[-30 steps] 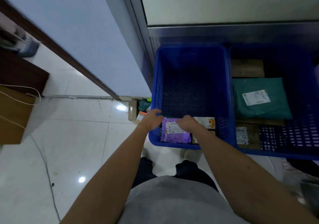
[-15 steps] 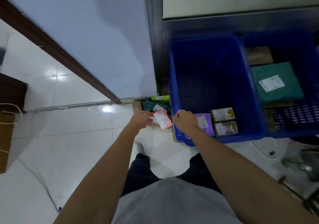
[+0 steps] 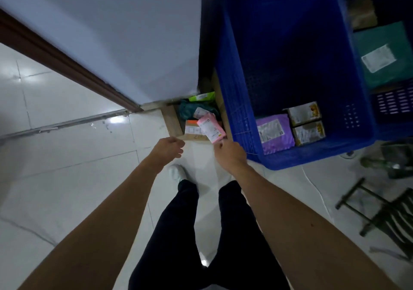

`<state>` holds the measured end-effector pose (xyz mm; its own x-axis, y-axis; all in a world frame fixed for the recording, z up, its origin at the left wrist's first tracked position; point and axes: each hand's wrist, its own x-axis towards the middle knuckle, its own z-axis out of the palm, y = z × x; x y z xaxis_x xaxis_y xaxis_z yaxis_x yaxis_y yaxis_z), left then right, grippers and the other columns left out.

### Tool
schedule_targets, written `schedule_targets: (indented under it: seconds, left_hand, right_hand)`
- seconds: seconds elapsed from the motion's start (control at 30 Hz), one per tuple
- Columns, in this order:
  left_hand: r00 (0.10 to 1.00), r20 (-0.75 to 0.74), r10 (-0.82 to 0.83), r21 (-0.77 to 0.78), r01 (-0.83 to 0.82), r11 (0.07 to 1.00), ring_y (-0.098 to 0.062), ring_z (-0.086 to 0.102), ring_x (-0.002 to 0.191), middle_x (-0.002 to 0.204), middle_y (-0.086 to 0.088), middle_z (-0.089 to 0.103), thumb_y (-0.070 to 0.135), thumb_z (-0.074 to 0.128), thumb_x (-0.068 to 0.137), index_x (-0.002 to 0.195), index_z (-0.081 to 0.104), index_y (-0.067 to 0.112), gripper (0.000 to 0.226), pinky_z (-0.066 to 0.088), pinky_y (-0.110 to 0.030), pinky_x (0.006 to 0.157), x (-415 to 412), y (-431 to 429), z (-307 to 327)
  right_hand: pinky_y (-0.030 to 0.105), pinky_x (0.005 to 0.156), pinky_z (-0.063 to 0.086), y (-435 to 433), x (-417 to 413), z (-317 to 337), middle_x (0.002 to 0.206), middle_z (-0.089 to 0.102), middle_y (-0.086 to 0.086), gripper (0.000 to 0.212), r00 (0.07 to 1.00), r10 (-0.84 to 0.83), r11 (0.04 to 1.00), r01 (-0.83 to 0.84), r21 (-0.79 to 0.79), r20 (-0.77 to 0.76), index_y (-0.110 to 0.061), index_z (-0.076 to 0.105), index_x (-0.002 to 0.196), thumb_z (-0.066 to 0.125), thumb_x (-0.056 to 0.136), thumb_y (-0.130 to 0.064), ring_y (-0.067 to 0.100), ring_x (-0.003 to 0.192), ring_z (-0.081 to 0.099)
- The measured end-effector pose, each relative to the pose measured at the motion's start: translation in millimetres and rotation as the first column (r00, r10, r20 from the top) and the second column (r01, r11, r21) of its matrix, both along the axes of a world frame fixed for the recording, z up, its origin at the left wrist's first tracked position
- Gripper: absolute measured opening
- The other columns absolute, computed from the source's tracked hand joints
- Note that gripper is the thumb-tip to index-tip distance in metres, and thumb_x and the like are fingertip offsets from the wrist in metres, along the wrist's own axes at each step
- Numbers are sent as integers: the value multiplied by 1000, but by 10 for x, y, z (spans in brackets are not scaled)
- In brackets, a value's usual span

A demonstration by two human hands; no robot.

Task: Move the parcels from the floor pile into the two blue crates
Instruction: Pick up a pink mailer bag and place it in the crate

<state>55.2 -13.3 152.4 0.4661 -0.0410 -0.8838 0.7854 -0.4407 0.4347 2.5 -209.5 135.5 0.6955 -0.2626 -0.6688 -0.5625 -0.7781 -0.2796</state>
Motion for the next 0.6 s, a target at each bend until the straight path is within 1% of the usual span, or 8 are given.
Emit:
schedule_targets:
  seconds: [0.07,0.17,0.23,0.3,0.37,0.4,0.5,0.6]
  left_hand:
    - [1000,-22,-18,-5,17,1000,-16,60,76,102,-14,65,12,55,98,114,67,1,23,43,-12,49,-35,3,-264]
    - [1000,-22,-14,-14,13,1000,-17,60,82,104,-10,65,13,53,99,116,68,4,24,43,-13,57,-40,-15,-719]
    - [1000,-24,-9,-31,9,999,-19,61,87,107,-9,66,14,53,98,118,69,10,25,44,-18,65,5,-52,-1114]
    - [1000,-22,-9,-45,8,999,-23,62,90,111,-10,67,18,57,94,115,70,18,25,47,-26,73,34,-127,-1506]
    - [999,8,-33,-29,33,999,-28,65,96,121,-13,68,27,59,83,106,71,28,26,53,-34,87,66,-190,-1981]
    - [998,17,-55,-17,55,998,-27,65,97,122,-13,69,28,60,82,107,71,31,28,51,-35,91,95,-227,-2203]
    - [982,42,-185,33,183,983,-23,62,115,131,-5,64,23,55,95,131,63,25,37,45,-27,97,196,-316,-2847]
    - [917,149,-370,150,349,925,-26,54,130,146,-5,53,26,52,97,143,52,22,47,42,-36,110,297,-399,-3472]
  right_hand:
    - [35,68,44,28,51,-249,101,65,15,37,993,-114,993,114,28,-19,-6,65,109,40,102,-32,33,90,61]
    - [36,71,51,86,111,-785,100,71,12,40,964,-248,963,256,88,-91,-6,68,103,39,97,-32,31,89,64]
    - [36,74,52,117,139,-1235,100,72,12,39,947,-277,950,296,104,-163,-7,69,102,40,93,-33,30,91,66]
    - [35,72,50,140,182,-1716,101,72,10,39,936,-291,944,315,96,-199,-9,70,103,43,90,-34,27,91,66]
    - [40,77,55,180,220,-2172,96,74,9,47,904,-375,911,401,102,-207,-11,71,100,41,81,-41,29,88,69]
    - [43,81,57,192,230,-2429,94,74,10,50,891,-398,899,427,102,-218,-11,71,100,40,77,-43,30,88,70]
    - [46,81,59,181,249,-3185,97,74,12,53,858,-474,867,494,65,-199,-14,68,103,36,73,-45,32,88,71]
    - [45,86,56,142,363,-3631,113,69,14,55,781,-612,785,619,20,-123,-15,52,129,43,82,-43,35,97,68]
